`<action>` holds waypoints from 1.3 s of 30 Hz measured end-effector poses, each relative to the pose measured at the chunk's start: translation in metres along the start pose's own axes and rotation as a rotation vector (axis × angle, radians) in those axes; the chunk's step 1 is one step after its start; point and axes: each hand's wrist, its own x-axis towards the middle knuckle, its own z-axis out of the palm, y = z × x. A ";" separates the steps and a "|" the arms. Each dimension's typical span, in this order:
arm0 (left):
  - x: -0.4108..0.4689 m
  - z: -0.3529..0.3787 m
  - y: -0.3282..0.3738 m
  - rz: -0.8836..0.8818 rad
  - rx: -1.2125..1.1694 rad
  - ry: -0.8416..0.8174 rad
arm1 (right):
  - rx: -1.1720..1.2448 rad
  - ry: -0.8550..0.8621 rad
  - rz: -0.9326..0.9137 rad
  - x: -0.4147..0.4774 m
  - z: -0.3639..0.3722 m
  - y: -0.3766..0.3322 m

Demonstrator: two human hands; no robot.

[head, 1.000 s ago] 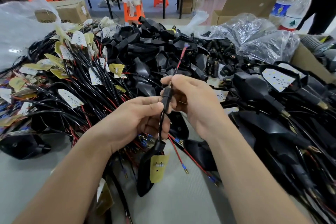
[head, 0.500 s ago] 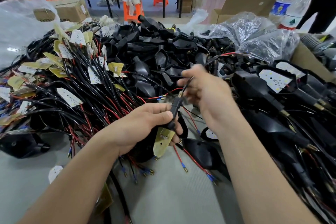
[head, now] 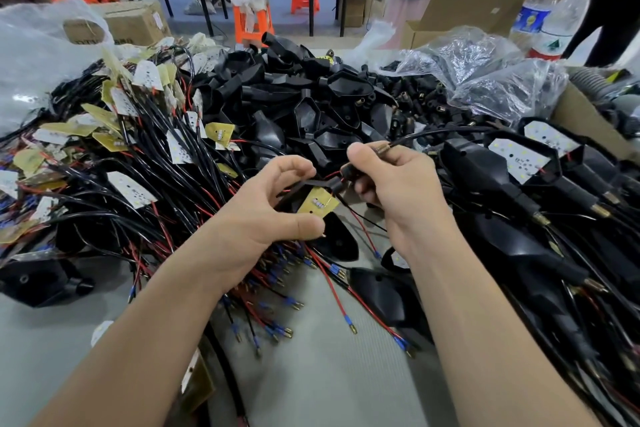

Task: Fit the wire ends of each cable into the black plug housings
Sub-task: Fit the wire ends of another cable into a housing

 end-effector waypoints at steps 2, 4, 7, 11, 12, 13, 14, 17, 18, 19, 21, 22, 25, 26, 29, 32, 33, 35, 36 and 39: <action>0.000 0.000 0.001 0.099 0.161 0.014 | 0.002 0.045 0.003 0.002 0.000 0.002; 0.001 0.004 0.003 0.151 0.233 0.053 | 0.026 0.049 0.009 0.002 0.002 0.004; 0.000 0.007 0.002 0.187 0.272 0.092 | 0.051 0.006 0.029 0.001 0.006 0.006; 0.002 0.006 0.000 0.225 0.234 0.131 | 0.078 -0.055 0.061 0.000 0.005 0.004; 0.002 0.006 0.000 0.235 0.218 0.133 | 0.083 -0.059 0.066 -0.001 0.005 0.003; 0.002 0.006 0.000 0.241 0.202 0.133 | 0.089 -0.056 0.070 -0.001 0.004 0.003; 0.002 0.007 0.000 0.245 0.191 0.132 | 0.098 -0.052 0.077 -0.001 0.005 0.002; 0.002 0.008 0.000 0.236 0.129 0.139 | 0.157 -0.052 0.115 0.000 0.004 0.001; 0.002 0.009 0.000 0.230 0.068 0.139 | 0.172 -0.058 0.123 0.000 0.003 0.001; 0.003 0.009 0.000 0.223 -0.012 0.143 | 0.176 -0.064 0.124 0.000 0.003 0.001; 0.003 0.009 0.000 0.219 -0.143 0.176 | 0.155 -0.071 0.110 0.000 0.003 0.001; 0.004 0.009 0.000 0.220 -0.175 0.195 | 0.129 -0.066 0.096 0.000 0.003 0.002; 0.005 0.011 0.003 0.205 -0.206 0.206 | 0.065 -0.029 0.090 -0.001 0.005 0.001; 0.006 0.013 0.004 0.196 -0.198 0.222 | 0.063 -0.014 0.099 -0.001 0.005 0.001; 0.007 0.014 0.002 0.202 -0.141 0.309 | 0.003 0.036 0.089 -0.001 0.005 0.001; 0.008 0.015 -0.001 0.216 -0.126 0.384 | -0.069 0.045 0.039 -0.001 0.007 0.003; 0.007 0.016 0.000 0.212 -0.144 0.408 | -0.087 0.041 0.019 -0.002 0.008 0.004; 0.006 0.017 0.004 0.201 -0.191 0.447 | -0.126 0.051 -0.019 -0.003 0.012 0.005; 0.005 0.017 0.005 0.202 -0.212 0.455 | -0.140 0.065 -0.041 -0.004 0.014 0.005; 0.003 0.015 0.005 0.196 -0.244 0.419 | -0.139 0.103 -0.094 -0.006 0.019 0.007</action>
